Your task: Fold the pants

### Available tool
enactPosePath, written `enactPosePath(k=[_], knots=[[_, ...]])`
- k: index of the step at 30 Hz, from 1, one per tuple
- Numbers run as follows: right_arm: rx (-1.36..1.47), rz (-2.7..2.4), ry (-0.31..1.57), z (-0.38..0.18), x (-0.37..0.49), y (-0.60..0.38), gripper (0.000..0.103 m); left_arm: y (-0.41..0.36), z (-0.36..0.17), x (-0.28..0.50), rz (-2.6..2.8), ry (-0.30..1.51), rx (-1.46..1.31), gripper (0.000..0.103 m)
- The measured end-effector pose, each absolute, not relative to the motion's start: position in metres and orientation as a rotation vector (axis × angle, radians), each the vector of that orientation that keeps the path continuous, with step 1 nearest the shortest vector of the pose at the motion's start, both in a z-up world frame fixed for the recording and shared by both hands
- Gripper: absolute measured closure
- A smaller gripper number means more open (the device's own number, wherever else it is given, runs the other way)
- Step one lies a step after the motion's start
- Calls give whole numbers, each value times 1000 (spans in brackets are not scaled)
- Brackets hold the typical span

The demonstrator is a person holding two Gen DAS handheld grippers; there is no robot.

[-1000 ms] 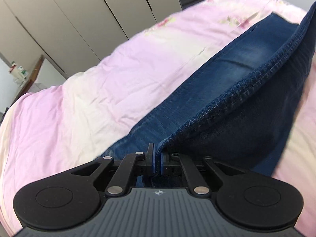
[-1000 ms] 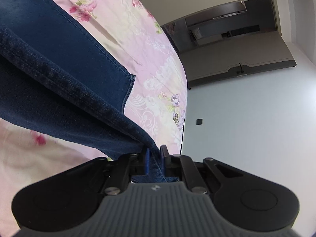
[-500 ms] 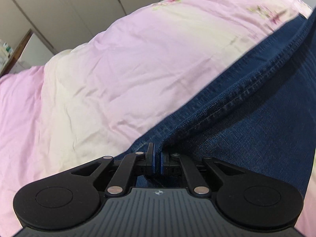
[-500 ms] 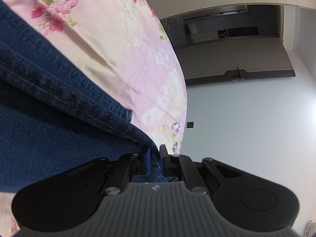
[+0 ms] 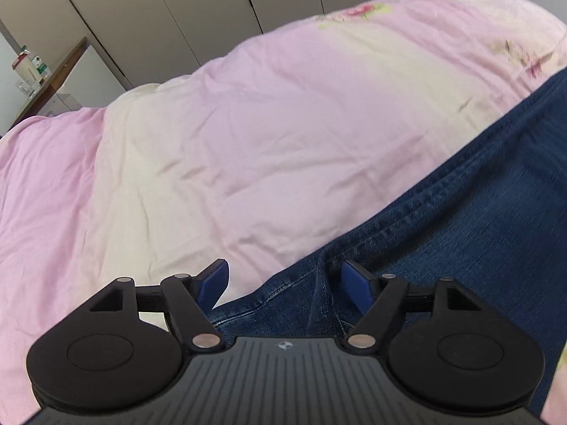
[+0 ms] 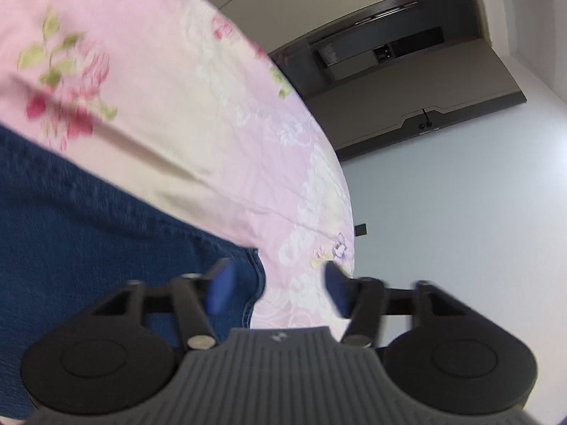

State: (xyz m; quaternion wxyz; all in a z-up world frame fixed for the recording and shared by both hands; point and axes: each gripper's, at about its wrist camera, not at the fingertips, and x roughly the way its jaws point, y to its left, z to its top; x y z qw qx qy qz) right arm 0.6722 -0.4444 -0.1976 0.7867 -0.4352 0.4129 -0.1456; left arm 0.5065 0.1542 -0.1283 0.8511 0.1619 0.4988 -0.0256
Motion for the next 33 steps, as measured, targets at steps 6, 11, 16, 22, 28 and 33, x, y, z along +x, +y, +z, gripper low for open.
enactPosePath(k=[6, 11, 16, 22, 28, 33], knots=[[-768, -184, 863, -173, 638, -419, 42, 156, -90, 457, -105, 976, 295, 17], [-606, 0, 867, -173, 577, -365, 42, 163, -70, 382, -150, 898, 314, 13], [-479, 184, 855, -180, 515, -290, 42, 168, -77, 306, -185, 812, 345, 6], [-434, 404, 824, -182, 437, -183, 41, 148, -120, 261, -115, 709, 519, 6], [-474, 511, 836, -179, 389, -97, 41, 136, -152, 270, -72, 681, 622, 23], [-452, 522, 857, -177, 385, -59, 40, 153, -144, 275, -101, 679, 491, 68]])
